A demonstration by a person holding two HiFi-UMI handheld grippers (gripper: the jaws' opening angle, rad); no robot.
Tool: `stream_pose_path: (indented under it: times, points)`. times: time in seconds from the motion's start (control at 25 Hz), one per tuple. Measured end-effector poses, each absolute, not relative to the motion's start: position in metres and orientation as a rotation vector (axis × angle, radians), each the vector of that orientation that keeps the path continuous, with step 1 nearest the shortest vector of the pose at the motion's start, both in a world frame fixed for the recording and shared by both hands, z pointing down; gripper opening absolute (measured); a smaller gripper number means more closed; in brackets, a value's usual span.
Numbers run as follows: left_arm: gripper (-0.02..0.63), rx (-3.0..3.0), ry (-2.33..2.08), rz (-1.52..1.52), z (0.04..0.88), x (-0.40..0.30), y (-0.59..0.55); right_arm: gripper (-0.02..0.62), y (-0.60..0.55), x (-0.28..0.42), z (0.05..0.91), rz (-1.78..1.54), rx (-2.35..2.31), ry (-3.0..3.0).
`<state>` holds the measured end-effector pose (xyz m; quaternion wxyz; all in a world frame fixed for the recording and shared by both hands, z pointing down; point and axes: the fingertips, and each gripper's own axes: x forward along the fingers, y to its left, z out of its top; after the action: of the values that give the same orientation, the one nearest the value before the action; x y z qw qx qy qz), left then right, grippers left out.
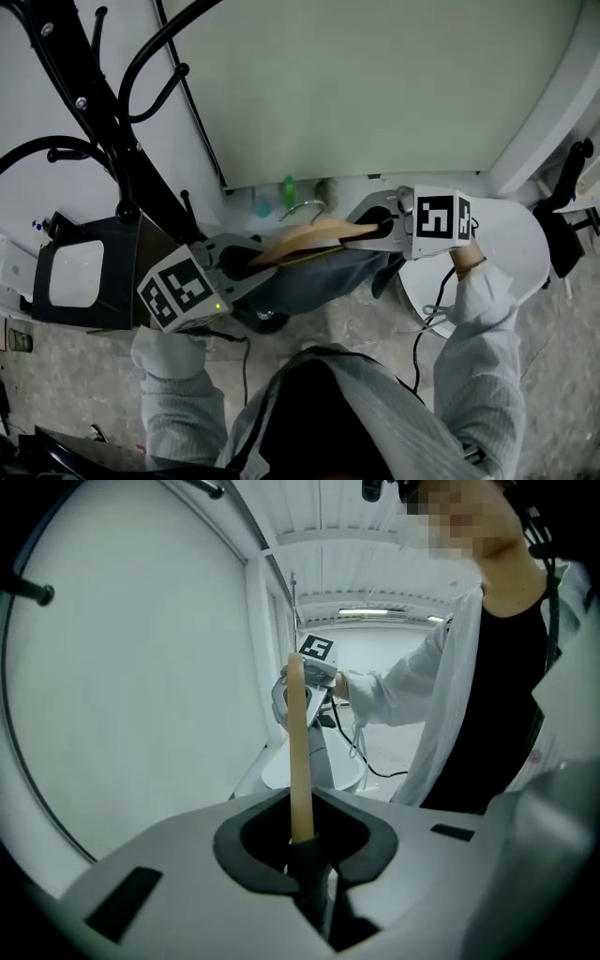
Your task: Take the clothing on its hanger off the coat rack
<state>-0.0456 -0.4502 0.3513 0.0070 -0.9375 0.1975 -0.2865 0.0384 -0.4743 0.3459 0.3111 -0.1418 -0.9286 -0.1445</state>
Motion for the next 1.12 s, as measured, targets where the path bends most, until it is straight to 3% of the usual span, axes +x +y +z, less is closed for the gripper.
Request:
stream_pose_path:
  times: [0.32, 1.12]
  points:
    - [0.046, -2.965, 0.508, -0.976, 0.393, -0.027, -0.45, 0.009, -0.466, 0.06, 0.386, -0.289, -0.277, -2.457]
    - [0.046, -3.024, 0.508, -0.964, 0.393, -0.03, -0.439, 0.008, -0.458, 0.055, 0.393, -0.277, -0.318, -2.509]
